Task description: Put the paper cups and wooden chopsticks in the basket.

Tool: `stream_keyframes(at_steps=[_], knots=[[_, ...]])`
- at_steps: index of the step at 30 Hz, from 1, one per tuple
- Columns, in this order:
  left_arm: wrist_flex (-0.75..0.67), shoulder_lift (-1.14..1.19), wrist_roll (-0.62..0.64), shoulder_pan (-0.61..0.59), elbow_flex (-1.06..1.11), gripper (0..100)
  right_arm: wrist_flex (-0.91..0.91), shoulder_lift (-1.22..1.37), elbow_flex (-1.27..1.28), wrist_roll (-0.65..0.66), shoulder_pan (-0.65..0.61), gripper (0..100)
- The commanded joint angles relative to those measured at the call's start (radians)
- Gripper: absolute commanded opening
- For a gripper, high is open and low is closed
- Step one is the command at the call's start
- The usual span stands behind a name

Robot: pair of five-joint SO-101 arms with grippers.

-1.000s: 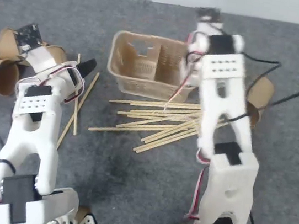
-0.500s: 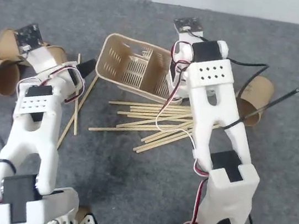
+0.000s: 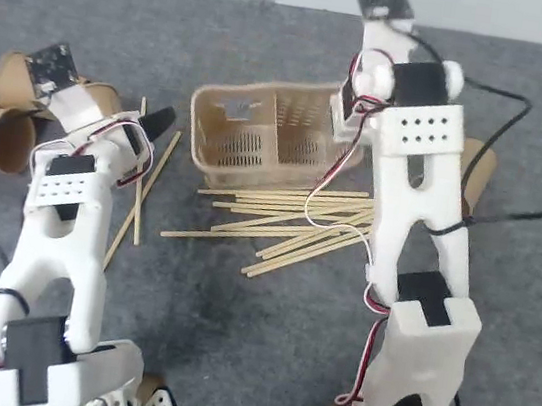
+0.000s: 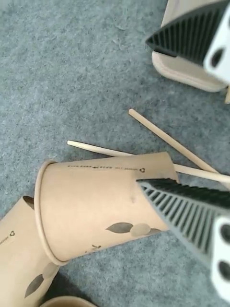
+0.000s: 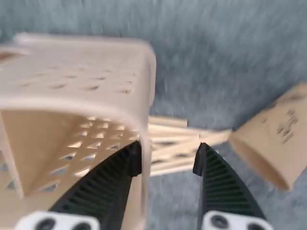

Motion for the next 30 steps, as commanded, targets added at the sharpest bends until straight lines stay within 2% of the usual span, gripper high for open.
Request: stream_keyframes(at_steps=[1, 8, 13, 18, 21, 24, 30], knots=[[-0.023, -0.003, -0.009, 0.009, -0.004, 38, 0.042, -0.059, -0.117, -0.041, 0.008, 19.1], [-0.025, -0.003, -0.012, 0.021, -0.004, 38, 0.042, -0.065, -0.178, -0.189, 0.041, 18.8], [-0.025, -0.002, -0.012, 0.023, -0.004, 38, 0.044, -0.136, -0.077, -0.304, 0.065, 18.8], [-0.025, -0.002, -0.012, 0.023, -0.004, 38, 0.044, -0.282, 0.071, -0.315, 0.097, 18.7], [-0.025, -0.002, -0.012, 0.023, -0.004, 38, 0.042, -0.43, 0.212, -0.313, 0.16, 18.7], [-0.025, -0.002, -0.012, 0.023, -0.004, 38, 0.038, -0.556, 0.384, -0.241, 0.213, 18.7], [-0.023, -0.002, -0.012, 0.023, -0.004, 38, -0.002, -0.628, 0.69, 0.02, 0.326, 18.7]])
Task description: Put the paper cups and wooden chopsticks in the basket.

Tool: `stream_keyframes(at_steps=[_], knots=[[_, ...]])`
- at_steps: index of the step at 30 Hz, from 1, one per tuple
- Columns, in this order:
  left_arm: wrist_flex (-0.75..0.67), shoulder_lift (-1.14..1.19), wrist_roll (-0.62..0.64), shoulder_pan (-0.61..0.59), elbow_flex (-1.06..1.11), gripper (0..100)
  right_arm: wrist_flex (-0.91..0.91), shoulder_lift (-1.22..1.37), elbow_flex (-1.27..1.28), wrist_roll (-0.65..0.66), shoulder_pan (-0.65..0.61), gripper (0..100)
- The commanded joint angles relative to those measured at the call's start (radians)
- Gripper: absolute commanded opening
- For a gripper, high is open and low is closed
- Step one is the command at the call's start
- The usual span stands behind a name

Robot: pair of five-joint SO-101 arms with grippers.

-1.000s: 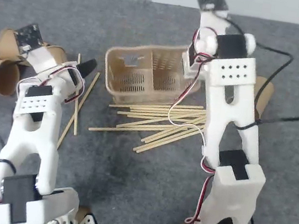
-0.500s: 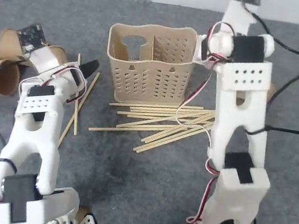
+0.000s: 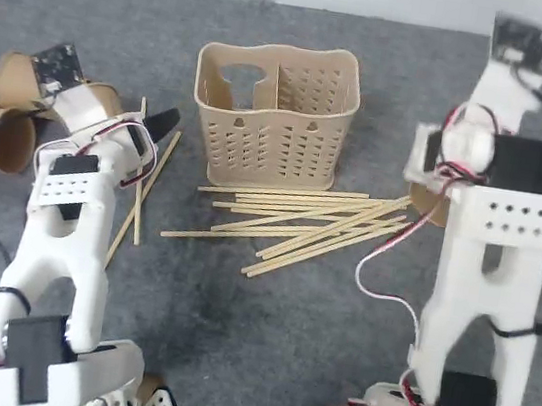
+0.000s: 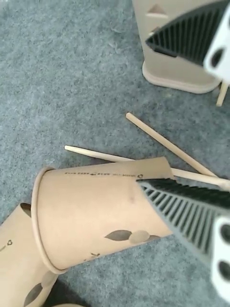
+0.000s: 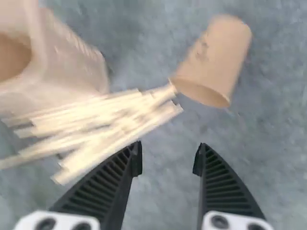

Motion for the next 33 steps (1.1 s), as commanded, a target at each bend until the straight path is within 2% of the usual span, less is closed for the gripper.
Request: stream_keyframes(at_steps=[1, 4, 8, 13, 18, 21, 26, 33], knots=[[-0.023, -0.006, -0.011, 0.008, -0.004, 38, -0.035, -0.059, 0.161, 0.193, 0.082, 18.7], [-0.023, -0.006, -0.011, 0.008, -0.004, 38, -0.185, -0.067, 0.318, 0.313, 0.133, 19.1], [-0.023, -0.006, -0.011, 0.008, -0.002, 38, -0.42, -0.07, 0.477, 0.376, 0.18, 19.1], [-0.025, -0.008, -0.011, 0.008, 0.002, 38, -0.682, -0.07, 0.647, 0.491, 0.193, 19.2], [-0.025, -0.008, -0.012, 0.008, 0.002, 38, -0.845, -0.093, 0.804, 0.559, 0.185, 19.2], [-0.052, -0.008, -0.012, 0.008, 0.007, 38, -0.958, -0.209, 0.959, 0.598, 0.185, 19.1], [-0.055, -0.008, -0.012, 0.008, 0.007, 38, -1.26, -0.506, 1.307, 0.618, 0.188, 19.1], [-0.055, -0.008, -0.012, 0.008, 0.007, 38, -1.446, -0.776, 1.61, 0.612, 0.186, 19.1]])
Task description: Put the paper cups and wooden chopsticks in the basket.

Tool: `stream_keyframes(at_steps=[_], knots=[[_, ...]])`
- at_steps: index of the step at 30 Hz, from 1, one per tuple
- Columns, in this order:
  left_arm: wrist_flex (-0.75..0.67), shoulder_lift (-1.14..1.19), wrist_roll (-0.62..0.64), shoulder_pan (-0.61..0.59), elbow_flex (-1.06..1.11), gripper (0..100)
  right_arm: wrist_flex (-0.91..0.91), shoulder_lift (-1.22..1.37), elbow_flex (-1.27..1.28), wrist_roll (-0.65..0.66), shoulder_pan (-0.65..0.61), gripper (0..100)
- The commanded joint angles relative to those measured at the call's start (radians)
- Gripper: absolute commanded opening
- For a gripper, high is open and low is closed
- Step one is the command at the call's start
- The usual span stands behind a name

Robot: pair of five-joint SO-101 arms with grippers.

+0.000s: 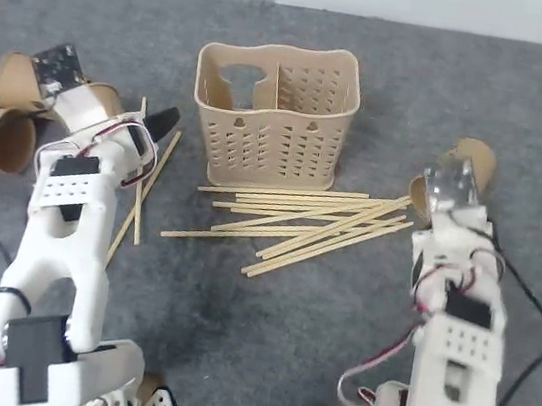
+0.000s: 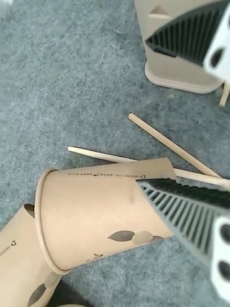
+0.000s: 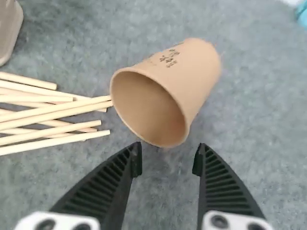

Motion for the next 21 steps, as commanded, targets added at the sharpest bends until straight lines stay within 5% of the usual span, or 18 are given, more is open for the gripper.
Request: stream_keyframes(at_steps=[1, 8, 21], knots=[[-0.025, -0.008, -0.012, 0.008, -0.005, 38, -0.139, -0.137, 0.124, 0.014, 0.007, 19.1], [-0.023, -0.008, -0.012, 0.006, -0.005, 38, -0.503, -0.26, 0.407, 0.017, 0.015, 19.1], [-0.021, -0.014, -0.012, 0.003, 0.008, 38, -0.47, -0.251, 0.35, 0.06, 0.016, 19.1]])
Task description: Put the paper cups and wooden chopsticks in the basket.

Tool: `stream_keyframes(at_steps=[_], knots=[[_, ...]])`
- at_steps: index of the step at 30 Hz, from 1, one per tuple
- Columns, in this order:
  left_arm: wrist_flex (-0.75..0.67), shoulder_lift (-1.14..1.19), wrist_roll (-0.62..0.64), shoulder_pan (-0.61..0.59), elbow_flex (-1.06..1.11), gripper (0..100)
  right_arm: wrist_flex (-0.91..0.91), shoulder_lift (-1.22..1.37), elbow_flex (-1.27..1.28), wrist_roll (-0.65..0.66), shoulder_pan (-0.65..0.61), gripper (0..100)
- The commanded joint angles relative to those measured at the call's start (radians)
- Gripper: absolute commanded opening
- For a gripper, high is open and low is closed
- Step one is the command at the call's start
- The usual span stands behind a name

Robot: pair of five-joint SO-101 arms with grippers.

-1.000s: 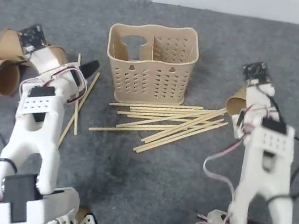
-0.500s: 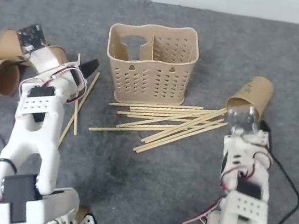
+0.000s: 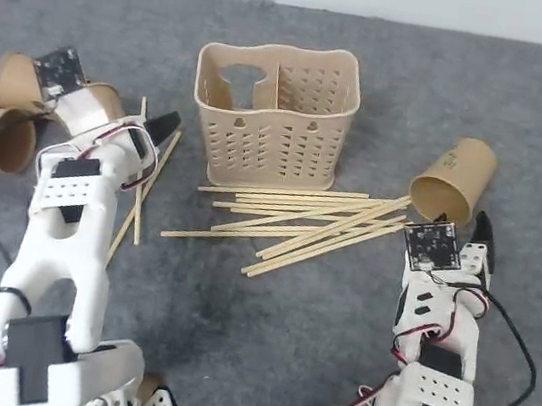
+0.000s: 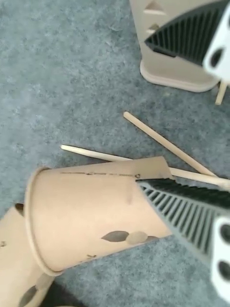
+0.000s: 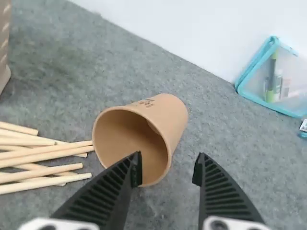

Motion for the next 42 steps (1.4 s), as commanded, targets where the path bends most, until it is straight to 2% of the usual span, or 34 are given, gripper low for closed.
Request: stream_keyframes(at_steps=[1, 6, 9, 12, 19, 26, 30, 32, 34, 35, 36, 38, 42], knots=[[-0.021, -0.014, -0.012, 0.003, -0.007, 38, 0.018, 0.007, -0.069, 0.029, 0.013, 19.1], [-0.021, -0.014, -0.012, 0.003, -0.005, 38, 0.208, 0.173, -0.307, 0.026, 0.013, 19.1], [-0.021, -0.014, -0.012, 0.003, -0.005, 38, 0.243, 0.312, -0.407, 0.031, 0.013, 19.1], [-0.021, -0.014, -0.012, 0.003, -0.005, 38, 0.166, 0.443, -0.437, 0.031, 0.019, 19.1], [-0.025, -0.011, -0.012, 0.005, -0.008, 38, -0.147, 0.769, -0.483, 0.029, 0.082, 19.1], [-0.026, -0.009, -0.012, 0.008, -0.01, 38, -0.134, 1.09, -0.727, 0.025, 0.137, 18.7], [-0.028, -0.009, -0.012, 0.008, -0.012, 38, -0.082, 1.127, -0.766, 0.025, 0.134, 17.7], [-0.028, -0.009, -0.012, 0.008, -0.012, 38, -0.068, 1.125, -0.767, 0.015, 0.13, 11.6], [-0.028, -0.009, -0.012, 0.009, -0.012, 38, -0.065, 1.109, -0.767, -0.041, 0.133, 1.4], [-0.028, -0.009, -0.012, 0.009, -0.012, 38, -0.061, 1.093, -0.767, -0.078, 0.137, 0.0], [-0.028, -0.009, -0.012, 0.009, -0.012, 38, -0.058, 1.076, -0.764, -0.104, 0.143, 2.3], [-0.028, -0.009, -0.012, 0.009, -0.012, 38, -0.022, 1.033, -0.766, -0.15, 0.162, 0.5], [-0.028, -0.009, -0.012, 0.009, -0.012, 38, 0.188, 0.924, -0.813, -0.209, 0.17, 0.8]])
